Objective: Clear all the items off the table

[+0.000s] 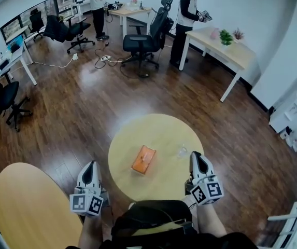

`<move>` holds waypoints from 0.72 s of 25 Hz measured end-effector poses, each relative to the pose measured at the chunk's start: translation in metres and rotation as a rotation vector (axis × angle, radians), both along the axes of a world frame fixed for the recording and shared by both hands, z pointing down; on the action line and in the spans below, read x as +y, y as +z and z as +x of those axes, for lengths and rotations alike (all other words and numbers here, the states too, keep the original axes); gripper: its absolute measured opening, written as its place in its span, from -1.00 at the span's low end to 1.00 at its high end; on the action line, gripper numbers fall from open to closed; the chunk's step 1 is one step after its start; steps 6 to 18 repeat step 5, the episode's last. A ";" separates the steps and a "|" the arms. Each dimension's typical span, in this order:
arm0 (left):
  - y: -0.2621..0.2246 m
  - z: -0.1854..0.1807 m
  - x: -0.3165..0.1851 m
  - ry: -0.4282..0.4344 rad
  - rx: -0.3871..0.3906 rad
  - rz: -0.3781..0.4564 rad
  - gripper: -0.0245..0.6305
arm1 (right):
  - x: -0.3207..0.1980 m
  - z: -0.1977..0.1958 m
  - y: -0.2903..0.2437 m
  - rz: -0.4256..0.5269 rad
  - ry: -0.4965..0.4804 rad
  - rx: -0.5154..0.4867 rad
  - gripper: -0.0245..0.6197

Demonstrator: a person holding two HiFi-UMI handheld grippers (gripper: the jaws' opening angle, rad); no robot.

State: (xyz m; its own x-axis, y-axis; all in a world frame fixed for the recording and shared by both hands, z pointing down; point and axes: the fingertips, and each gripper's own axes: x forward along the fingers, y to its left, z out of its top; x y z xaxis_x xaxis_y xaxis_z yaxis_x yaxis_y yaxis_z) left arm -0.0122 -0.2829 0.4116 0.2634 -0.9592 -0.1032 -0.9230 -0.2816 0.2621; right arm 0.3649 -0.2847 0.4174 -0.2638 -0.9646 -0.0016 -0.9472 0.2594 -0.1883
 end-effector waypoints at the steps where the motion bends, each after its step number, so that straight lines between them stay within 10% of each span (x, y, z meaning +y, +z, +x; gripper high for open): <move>1: 0.001 0.001 -0.001 0.002 -0.001 0.000 -0.92 | 0.001 0.001 0.001 -0.001 0.003 0.000 -0.92; 18: 0.007 0.003 -0.002 0.009 -0.001 -0.005 -0.93 | 0.003 0.005 0.006 -0.007 0.013 0.002 -0.92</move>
